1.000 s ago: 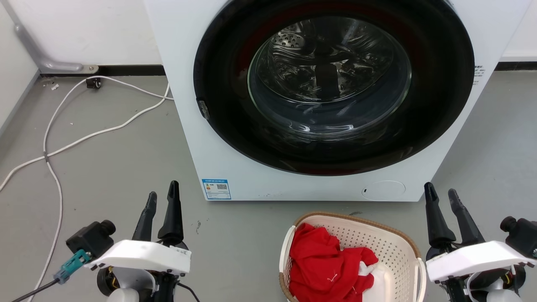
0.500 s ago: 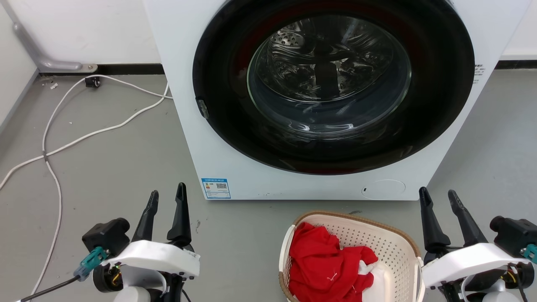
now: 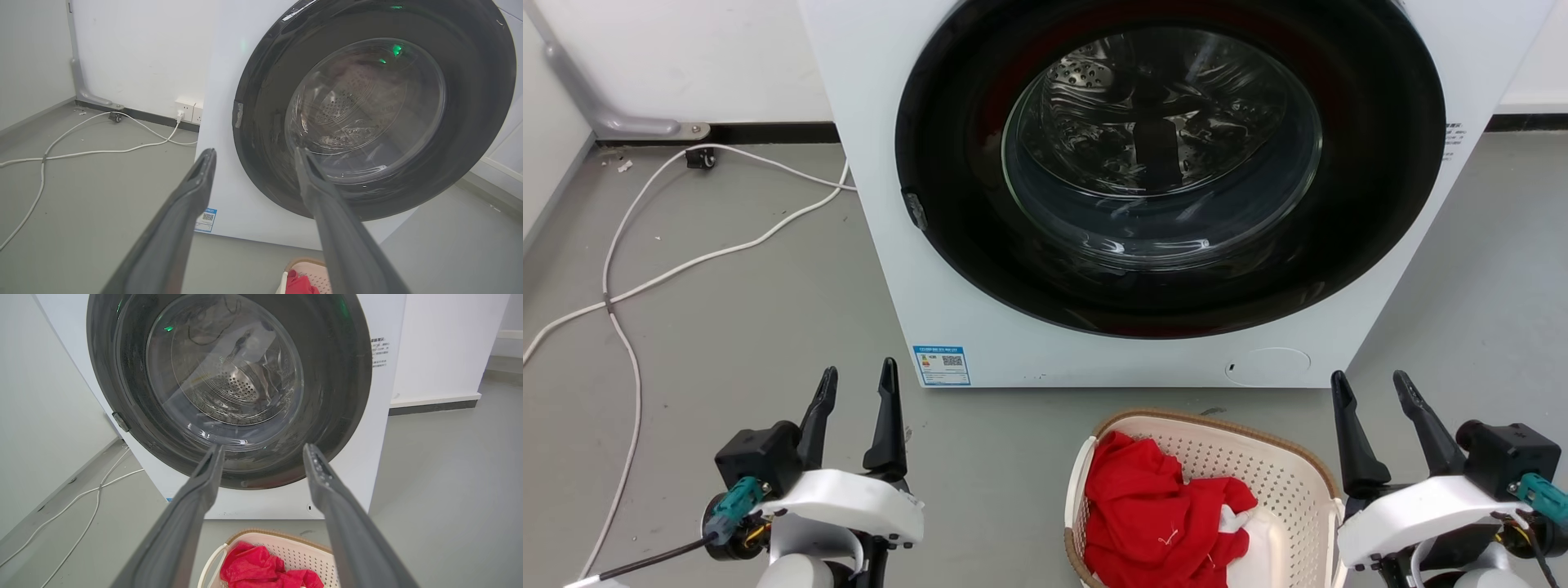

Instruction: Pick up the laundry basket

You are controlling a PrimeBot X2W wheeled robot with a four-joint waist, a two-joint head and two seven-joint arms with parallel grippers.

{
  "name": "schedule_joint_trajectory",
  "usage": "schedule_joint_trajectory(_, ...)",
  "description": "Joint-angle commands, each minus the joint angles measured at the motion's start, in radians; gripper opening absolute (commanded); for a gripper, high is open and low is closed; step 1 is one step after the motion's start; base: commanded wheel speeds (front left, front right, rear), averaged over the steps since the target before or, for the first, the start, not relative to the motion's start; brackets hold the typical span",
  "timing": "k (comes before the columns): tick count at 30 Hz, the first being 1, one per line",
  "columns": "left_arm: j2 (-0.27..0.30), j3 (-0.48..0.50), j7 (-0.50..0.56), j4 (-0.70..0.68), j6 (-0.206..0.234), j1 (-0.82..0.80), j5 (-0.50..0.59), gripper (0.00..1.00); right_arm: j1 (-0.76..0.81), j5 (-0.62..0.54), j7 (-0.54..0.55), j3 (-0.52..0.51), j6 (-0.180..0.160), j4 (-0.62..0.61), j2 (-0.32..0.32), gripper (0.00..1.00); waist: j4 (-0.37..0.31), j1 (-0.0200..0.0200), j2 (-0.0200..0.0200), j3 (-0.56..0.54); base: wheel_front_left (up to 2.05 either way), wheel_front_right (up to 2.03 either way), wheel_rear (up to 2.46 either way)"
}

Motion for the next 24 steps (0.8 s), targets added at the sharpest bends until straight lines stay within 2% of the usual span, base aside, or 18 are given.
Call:
schedule_joint_trajectory(1, 0.005, -0.002, -0.008, -0.005, 0.004, -0.021, 0.021, 1.00, 0.007, -0.023, 0.000, 0.001, 0.000, -0.014, 0.003, 1.00, 0.000, 0.0000, 0.0000, 0.000, 0.00, 0.00, 0.00)
schedule_joint_trajectory(24, 0.005, -0.017, -0.057, -0.002, 0.033, -0.017, 0.223, 1.00, 0.011, -0.196, -0.016, 0.010, 0.000, -0.029, 0.005, 1.00, -0.004, 0.0000, 0.0000, 0.014, 0.00, 0.00, 0.00)
